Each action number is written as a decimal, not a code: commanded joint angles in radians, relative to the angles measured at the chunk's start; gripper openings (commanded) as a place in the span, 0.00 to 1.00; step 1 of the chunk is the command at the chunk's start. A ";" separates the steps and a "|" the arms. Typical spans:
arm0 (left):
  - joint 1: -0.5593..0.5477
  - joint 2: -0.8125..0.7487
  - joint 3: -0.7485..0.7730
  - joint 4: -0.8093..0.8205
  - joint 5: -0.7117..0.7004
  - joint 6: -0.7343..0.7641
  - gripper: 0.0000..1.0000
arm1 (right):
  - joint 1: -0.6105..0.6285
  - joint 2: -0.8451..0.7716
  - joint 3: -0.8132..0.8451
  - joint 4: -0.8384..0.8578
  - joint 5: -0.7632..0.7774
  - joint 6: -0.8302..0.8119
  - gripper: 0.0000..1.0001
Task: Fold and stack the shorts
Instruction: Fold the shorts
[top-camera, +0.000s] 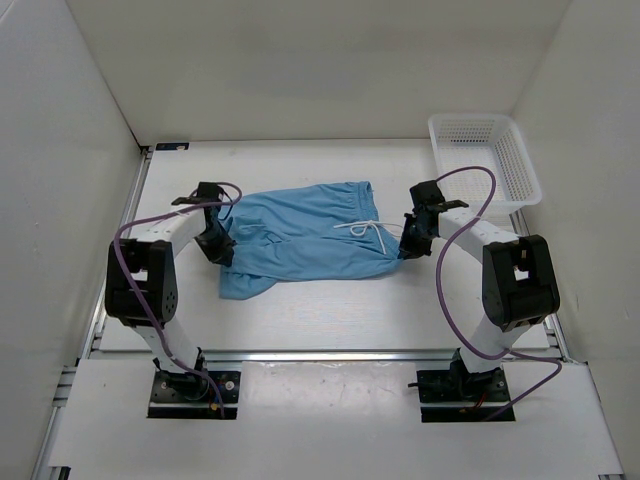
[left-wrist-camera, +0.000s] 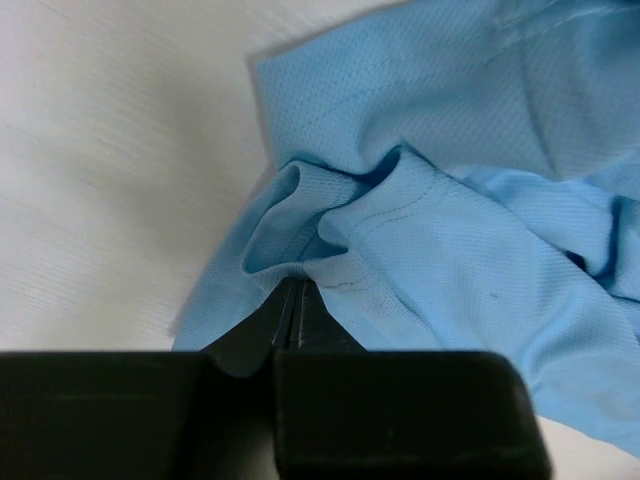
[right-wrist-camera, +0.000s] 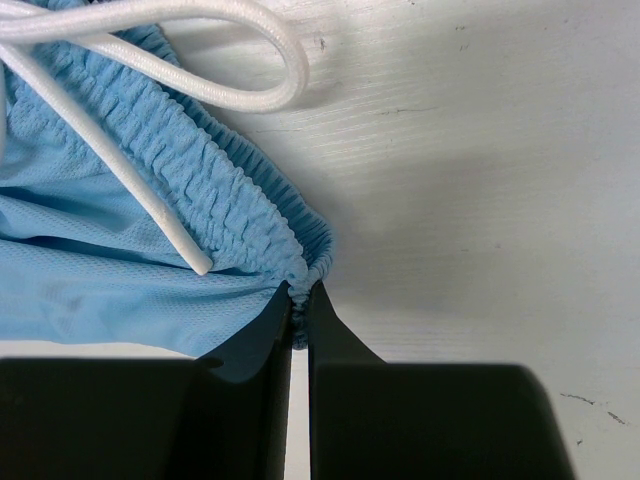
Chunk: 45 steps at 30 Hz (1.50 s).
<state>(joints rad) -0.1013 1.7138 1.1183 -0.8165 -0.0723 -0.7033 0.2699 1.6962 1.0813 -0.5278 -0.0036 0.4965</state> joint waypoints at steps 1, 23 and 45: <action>0.003 -0.037 0.049 -0.001 -0.035 0.007 0.10 | -0.003 -0.027 0.008 -0.023 0.004 -0.009 0.00; -0.008 -0.030 -0.045 0.013 0.058 0.067 0.94 | -0.003 -0.036 0.026 -0.032 0.004 -0.018 0.00; -0.008 -0.048 -0.045 0.033 0.025 0.067 0.19 | -0.003 -0.027 0.017 -0.032 0.004 -0.018 0.00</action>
<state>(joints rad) -0.1070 1.7157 1.0691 -0.7994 -0.0254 -0.6388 0.2695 1.6962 1.0821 -0.5327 -0.0036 0.4904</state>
